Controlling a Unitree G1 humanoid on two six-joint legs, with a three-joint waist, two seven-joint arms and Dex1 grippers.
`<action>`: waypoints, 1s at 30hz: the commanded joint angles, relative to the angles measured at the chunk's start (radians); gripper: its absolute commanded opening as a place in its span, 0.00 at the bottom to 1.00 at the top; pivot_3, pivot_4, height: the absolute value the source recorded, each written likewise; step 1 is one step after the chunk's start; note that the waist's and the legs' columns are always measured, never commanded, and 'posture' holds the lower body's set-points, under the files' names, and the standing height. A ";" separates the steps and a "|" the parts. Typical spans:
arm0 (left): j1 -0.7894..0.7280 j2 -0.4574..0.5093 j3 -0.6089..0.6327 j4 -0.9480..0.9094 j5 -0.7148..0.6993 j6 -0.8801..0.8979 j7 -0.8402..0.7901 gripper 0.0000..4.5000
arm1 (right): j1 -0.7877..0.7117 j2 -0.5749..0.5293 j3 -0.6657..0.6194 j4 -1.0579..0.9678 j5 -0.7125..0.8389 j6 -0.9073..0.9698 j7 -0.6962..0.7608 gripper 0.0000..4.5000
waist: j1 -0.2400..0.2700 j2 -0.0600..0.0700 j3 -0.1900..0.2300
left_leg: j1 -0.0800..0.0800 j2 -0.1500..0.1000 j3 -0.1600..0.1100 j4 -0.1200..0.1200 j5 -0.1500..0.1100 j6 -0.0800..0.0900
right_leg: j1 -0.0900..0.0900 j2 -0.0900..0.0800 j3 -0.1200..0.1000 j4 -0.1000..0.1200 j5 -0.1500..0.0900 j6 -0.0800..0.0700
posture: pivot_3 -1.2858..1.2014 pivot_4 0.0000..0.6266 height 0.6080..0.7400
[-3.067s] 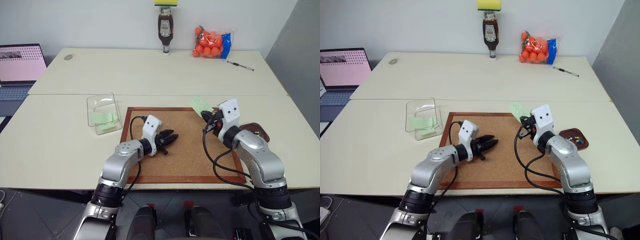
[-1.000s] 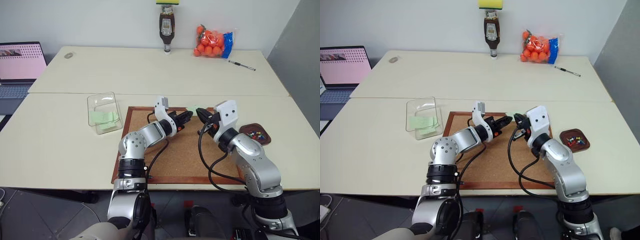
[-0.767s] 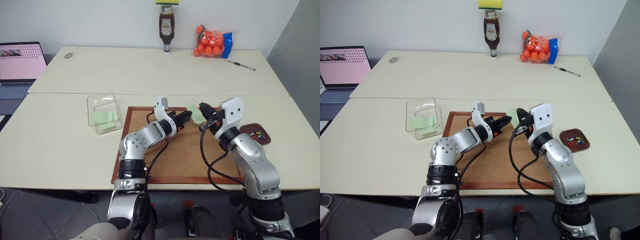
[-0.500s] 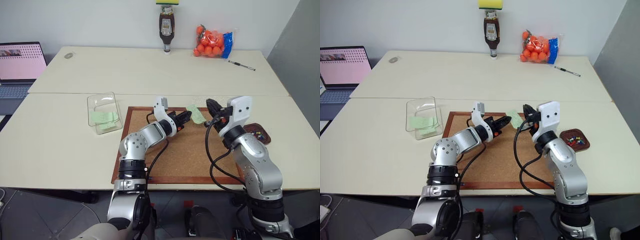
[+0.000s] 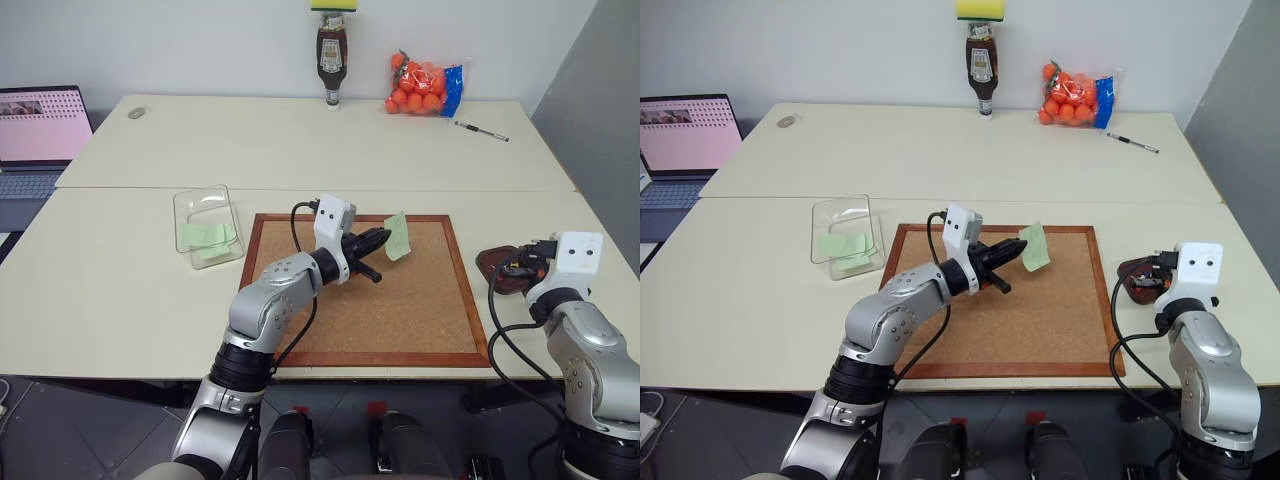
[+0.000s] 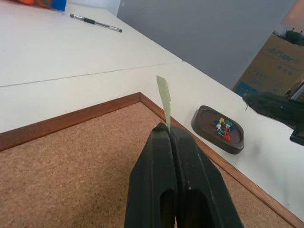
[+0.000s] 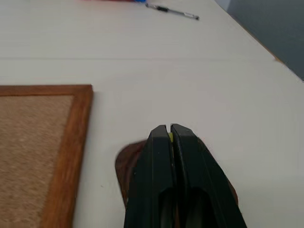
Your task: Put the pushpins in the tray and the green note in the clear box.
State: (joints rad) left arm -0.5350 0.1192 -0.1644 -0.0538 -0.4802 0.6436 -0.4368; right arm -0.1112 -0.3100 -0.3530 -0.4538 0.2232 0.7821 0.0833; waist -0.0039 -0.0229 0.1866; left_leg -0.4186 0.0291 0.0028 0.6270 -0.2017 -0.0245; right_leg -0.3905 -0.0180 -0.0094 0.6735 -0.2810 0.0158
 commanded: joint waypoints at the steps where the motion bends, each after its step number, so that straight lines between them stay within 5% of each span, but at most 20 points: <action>1: -0.011 0.002 -0.002 -0.036 0.022 -0.036 -0.026 0.01 | -0.038 -0.018 -0.020 0.064 0.004 -0.030 0.008 0.00 | 0.000 0.000 0.000 | 0.000 0.000 0.000 0.000 0.000 0.000 | 0.000 0.000 0.000 0.000 0.000 0.000 | 0.52 0.24 1.00; 6: -0.014 0.003 0.008 -0.034 0.036 -0.040 -0.034 0.01 | -0.089 -0.035 -0.014 0.182 0.002 -0.073 0.031 0.00 | 0.000 0.000 0.000 | -0.001 0.000 0.001 0.000 0.000 0.000 | 0.000 0.000 0.000 0.000 0.000 0.000 | 0.52 0.24 1.00; 16: -0.004 0.003 0.022 -0.047 0.043 -0.034 -0.031 0.00 | -0.108 -0.039 -0.029 0.206 0.024 -0.062 0.032 0.47 | 0.000 0.000 0.000 | -0.002 0.000 0.001 0.000 0.000 0.000 | 0.000 0.000 0.000 -0.001 0.000 0.000 | 0.52 0.24 1.00; 30: -0.022 -0.001 0.049 -0.036 0.072 -0.063 -0.007 0.00 | -0.087 -0.048 -0.024 0.121 0.053 -0.099 0.056 0.47 | 0.000 0.000 0.000 | -0.001 0.000 0.001 0.000 0.000 0.000 | 0.000 0.000 0.000 0.000 0.000 0.000 | 0.52 0.24 1.00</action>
State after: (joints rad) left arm -0.5350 0.1212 -0.1396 -0.0535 -0.4258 0.6213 -0.4617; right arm -0.2000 -0.3389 -0.3626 -0.2390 0.2590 0.7422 0.1131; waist -0.0034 -0.0228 0.1867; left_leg -0.4201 0.0290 0.0036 0.6271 -0.2018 -0.0244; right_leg -0.3909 -0.0183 -0.0093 0.6733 -0.2812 0.0159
